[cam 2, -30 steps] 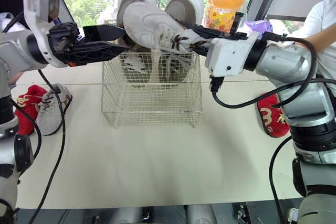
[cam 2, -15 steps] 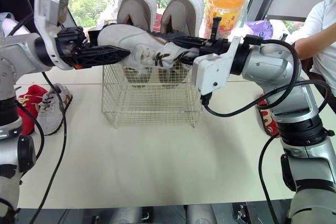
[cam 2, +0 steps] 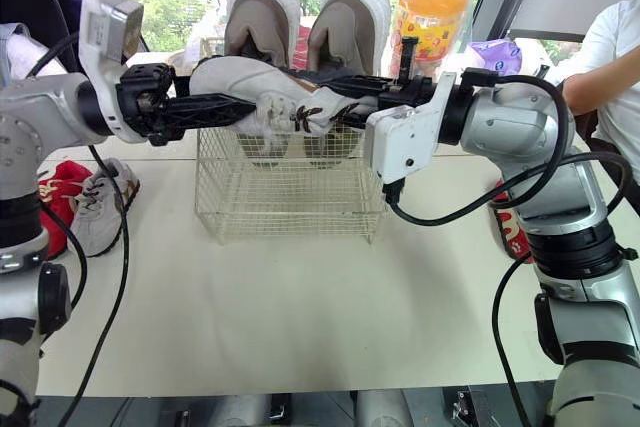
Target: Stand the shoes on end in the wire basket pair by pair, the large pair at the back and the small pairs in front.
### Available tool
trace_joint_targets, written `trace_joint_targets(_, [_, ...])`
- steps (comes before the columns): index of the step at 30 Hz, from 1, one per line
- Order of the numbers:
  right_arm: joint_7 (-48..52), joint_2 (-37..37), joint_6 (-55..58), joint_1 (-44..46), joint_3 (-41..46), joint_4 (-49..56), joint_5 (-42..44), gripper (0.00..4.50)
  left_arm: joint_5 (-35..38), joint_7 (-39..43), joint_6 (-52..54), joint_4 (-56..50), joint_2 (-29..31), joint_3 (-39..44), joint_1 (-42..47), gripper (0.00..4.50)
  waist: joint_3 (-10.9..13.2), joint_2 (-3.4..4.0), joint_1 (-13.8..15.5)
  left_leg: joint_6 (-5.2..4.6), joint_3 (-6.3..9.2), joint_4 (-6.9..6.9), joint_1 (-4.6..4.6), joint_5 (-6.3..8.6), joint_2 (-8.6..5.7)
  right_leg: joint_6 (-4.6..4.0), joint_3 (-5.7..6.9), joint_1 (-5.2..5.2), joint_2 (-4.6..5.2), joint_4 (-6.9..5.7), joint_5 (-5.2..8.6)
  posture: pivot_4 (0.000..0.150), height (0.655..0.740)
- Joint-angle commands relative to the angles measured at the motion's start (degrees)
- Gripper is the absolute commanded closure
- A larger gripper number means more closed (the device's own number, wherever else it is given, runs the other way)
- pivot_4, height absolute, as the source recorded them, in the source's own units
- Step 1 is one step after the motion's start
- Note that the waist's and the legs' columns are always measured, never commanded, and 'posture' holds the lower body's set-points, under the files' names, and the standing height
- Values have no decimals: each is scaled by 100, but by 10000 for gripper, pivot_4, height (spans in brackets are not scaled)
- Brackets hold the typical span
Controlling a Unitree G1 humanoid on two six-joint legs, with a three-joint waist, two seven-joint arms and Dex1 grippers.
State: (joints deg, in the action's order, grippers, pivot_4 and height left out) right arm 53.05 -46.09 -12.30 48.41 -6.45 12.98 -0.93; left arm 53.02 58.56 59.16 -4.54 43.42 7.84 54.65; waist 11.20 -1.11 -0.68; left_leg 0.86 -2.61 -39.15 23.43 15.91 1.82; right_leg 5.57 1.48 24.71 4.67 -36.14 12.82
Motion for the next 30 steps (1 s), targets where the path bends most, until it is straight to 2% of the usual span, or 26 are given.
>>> trace_joint_targets(1, [-17, 7, -87, 206, 221, 253, 199, 40658, 64, -161, 15, -95, -67, 127, -53, 41045, 0, 0, -1, 0, 0, 0, 0, 0, 0, 0, 0, 0, 0, 0, 0, 1500, 7400])
trace_joint_targets(2, [3, 10, 28, 168, 244, 270, 261, 40658, 222, -328, 146, -129, -170, 228, -112, 42122, 0, 0, 0, 0, 0, 0, 0, 0, 0, 0, 0, 0, 0, 0, 0, 1500, 7400])
trace_joint_targets(4, [-10, 94, 787, 58, 403, 439, 719, 30962, 513, -658, 365, -238, -370, 411, -244, 42119, 0, 0, 0, 0, 0, 0, -1, 0, 0, 0, -1, 0, 0, -1, 0, 1500, 7400])
trace_joint_targets(7, [2, 1, 2634, -36, 752, 862, 1817, 16314, 825, -1244, 514, -526, -695, 693, -571, 42119, 0, 0, 13, 0, 3, 0, -1, 0, 3, 0, 0, -1, 1, -4, -1, 1500, 7400])
trace_joint_targets(10, [-124, -203, 4613, -169, 1460, 1153, 3423, 1428, 1243, -1890, 595, -748, -1002, 1037, -840, 42119, 0, 0, 27, 0, 6, -2, -1, 0, 2, -1, 1, -4, 5, -3, -1, 1500, 7400])
trace_joint_targets(12, [-371, -190, 5571, -207, 1978, 1190, 4422, 624, 1480, -2251, 597, -865, -1136, 1177, -960, 42119, 0, 0, 32, 0, 15, -2, -3, 0, 4, -2, 5, -11, 8, 0, -2, 1500, 7400])
trace_joint_targets(15, [-946, -83, 6933, -742, 2874, 890, 6464, 624, 2054, -2880, 502, -1046, -1410, 1397, -1129, 42119, -3, -4, 31, -1, 28, -1, -9, 1, 5, -3, 6, -19, 9, 0, -3, 1500, 7400])
trace_joint_targets(18, [-1851, 278, 7347, -1241, 3244, 658, 7779, 624, 2460, -3372, 390, -1216, -1609, 1448, -1246, 42119, -4, -6, 26, -2, 39, -1, -11, 1, 3, -4, 11, -28, 8, 4, -2, 1500, 7400])
trace_joint_targets(21, [-2952, 1131, 7065, -1545, 2954, 808, 8530, 624, 2711, -3705, 258, -1366, -1755, 1367, -1349, 42119, -4, -6, -21, -1, 37, -1, -16, 1, 2, -6, 6, -28, 3, 0, -3, 1500, 7400])
trace_joint_targets(24, [-3746, 1904, 6648, -1355, 2662, 853, 8877, 624, 2861, -3907, 175, -1447, -1816, 1257, -1403, 42119, -3, 2, -23, 0, 35, 1, -16, 0, 2, -7, 0, -17, -6, -9, -4, 1500, 7400])
trace_joint_targets(30, [-4261, 2581, 6012, -832, 2404, 760, 9071, 624, 3045, -4085, 25, -1475, -1761, 1080, -1471, 42119, -3, 2, 22, 2, 24, -2, -9, -2, 0, -6, 3, -18, -5, -2, -5, 1500, 7400])
